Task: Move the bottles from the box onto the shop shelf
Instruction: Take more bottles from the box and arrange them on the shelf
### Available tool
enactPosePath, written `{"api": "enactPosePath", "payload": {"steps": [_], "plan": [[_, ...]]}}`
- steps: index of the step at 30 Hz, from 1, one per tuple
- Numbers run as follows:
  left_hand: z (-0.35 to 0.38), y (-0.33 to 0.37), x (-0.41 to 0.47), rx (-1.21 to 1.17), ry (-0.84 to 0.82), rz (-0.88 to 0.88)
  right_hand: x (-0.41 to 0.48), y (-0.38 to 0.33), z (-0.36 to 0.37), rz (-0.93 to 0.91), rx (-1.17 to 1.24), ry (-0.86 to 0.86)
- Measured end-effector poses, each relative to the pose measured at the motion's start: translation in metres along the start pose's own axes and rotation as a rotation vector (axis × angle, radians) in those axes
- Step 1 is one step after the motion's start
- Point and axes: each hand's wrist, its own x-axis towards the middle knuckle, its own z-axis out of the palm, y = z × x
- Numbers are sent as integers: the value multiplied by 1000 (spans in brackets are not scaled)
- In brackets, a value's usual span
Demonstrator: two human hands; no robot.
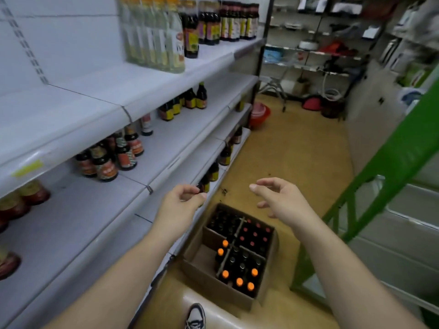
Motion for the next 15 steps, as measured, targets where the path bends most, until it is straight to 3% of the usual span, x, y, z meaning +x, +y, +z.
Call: {"api": "enactPosePath", "payload": {"steps": [15], "plan": [[70, -144, 203, 258, -223, -287, 184, 131, 62, 461, -20, 20]]}}
